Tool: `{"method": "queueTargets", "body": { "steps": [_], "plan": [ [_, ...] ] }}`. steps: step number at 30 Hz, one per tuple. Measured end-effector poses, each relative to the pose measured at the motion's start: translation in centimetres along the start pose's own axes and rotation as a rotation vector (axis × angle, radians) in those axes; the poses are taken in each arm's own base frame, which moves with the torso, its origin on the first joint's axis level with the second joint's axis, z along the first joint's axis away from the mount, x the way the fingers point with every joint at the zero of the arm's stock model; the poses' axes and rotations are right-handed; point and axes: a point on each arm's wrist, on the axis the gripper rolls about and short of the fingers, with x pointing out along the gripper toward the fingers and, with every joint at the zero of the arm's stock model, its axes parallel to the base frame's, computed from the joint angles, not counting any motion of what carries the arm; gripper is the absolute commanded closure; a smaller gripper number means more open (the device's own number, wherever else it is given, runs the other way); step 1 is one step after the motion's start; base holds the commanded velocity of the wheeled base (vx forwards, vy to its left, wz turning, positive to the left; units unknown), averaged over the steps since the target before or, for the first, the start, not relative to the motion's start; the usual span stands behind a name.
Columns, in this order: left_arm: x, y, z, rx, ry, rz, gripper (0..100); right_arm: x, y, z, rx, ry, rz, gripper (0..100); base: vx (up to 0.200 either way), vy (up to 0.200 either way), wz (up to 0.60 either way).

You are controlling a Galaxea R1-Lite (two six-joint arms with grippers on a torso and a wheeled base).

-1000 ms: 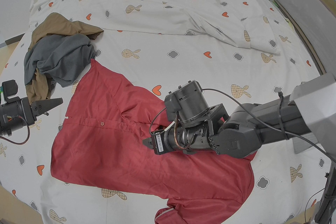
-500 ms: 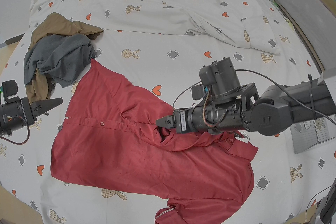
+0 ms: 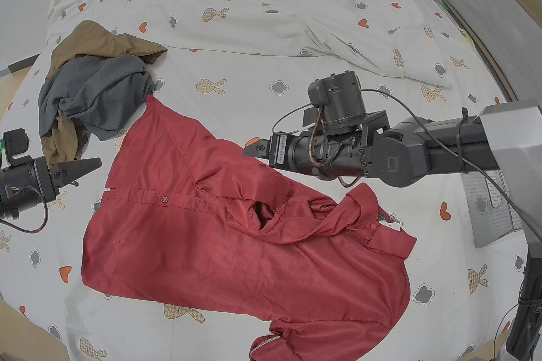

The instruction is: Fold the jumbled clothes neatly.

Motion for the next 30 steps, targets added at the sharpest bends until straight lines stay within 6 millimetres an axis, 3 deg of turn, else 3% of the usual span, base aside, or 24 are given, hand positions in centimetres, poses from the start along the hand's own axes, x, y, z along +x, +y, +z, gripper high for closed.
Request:
{"method": "queueTargets", "body": {
  "steps": [10, 13, 24, 30],
  "plan": [
    [0.0, 0.0, -0.1, -0.002, 0.003, 0.0, 0, 1.3, 4.3, -3.4, -0.007, 0.083, 0.085, 0, 0.0, 0.0, 0.0],
    [0.0, 0.0, -0.1, -0.002, 0.004, 0.0, 0, 1.2, 6.1, -5.5, -0.01, 0.134, 0.109, 0, 0.0, 0.0, 0.0],
    [0.1, 0.0, -0.2, -0.004, 0.007, 0.0, 0, -2.7, 10.7, -11.4, -0.054, 0.287, 0.188, 0, 0.0, 0.0, 0.0],
    [0.1, 0.0, -0.2, -0.003, 0.007, -0.002, 0, -4.2, 11.6, -11.4, -0.052, 0.285, 0.217, 0, 0.0, 0.0, 0.0]
  ]
}}
